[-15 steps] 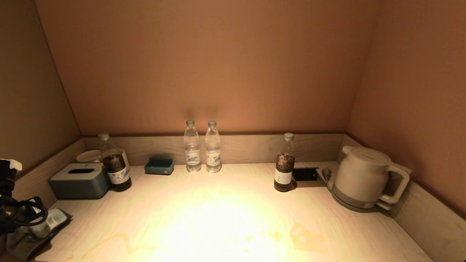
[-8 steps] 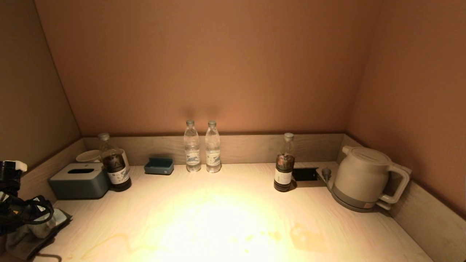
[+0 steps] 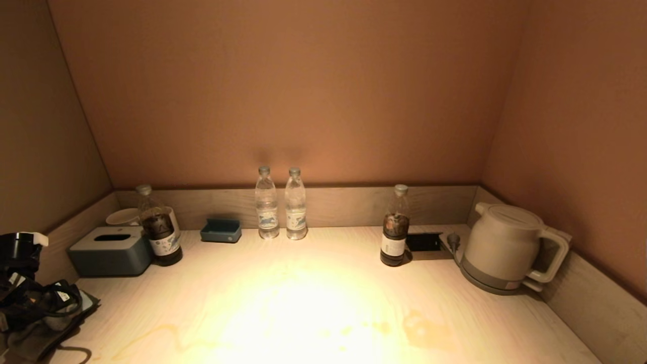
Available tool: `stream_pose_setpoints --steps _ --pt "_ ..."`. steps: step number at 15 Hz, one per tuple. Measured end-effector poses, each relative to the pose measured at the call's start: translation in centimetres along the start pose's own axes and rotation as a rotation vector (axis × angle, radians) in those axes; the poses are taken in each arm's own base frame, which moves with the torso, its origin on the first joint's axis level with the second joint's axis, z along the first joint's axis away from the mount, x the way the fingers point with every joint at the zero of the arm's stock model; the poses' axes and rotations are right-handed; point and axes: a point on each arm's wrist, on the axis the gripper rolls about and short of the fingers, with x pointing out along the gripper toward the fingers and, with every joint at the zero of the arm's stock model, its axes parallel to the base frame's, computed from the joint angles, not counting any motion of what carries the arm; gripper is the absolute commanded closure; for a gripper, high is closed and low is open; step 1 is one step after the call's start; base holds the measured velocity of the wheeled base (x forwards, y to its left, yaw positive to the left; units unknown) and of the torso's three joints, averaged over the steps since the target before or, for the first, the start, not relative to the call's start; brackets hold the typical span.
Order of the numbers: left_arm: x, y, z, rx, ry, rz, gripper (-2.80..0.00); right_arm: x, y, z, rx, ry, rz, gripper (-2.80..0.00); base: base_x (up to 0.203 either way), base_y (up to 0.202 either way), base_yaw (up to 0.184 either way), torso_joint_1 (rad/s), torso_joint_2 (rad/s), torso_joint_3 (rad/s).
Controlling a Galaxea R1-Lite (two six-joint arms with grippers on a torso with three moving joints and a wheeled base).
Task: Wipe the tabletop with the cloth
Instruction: Pick up the tablecloth, then sweep the stains on the table
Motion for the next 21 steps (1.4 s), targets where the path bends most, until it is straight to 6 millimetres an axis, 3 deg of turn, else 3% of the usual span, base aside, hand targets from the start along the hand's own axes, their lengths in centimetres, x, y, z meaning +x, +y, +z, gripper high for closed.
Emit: stream_pose_setpoints --steps 7,13,18,21 --pt "0.8 -0.1 -0.4 0.003 0.023 0.006 0.00 0.0 0.0 0.0 0.000 0.000 0.000 0.00 0.000 0.000 0.000 0.000 0.00 0.000" --pt "-0.8 0.1 0.0 -0.014 -0.002 -0.015 0.00 0.0 0.0 0.0 0.000 0.000 0.000 0.00 0.000 0.000 0.000 0.000 0.00 0.000" --pt "-6.4 0.1 0.7 -0.064 -0.083 -0.154 0.00 0.0 0.0 0.0 0.000 0.000 -0.001 0.00 0.000 0.000 0.000 0.000 0.00 0.000" --pt "-10.2 -0.9 -0.1 -0.037 -0.091 -0.294 0.00 0.0 0.0 0.0 0.000 0.000 -0.001 0.00 0.000 0.000 0.000 0.000 0.00 0.000"
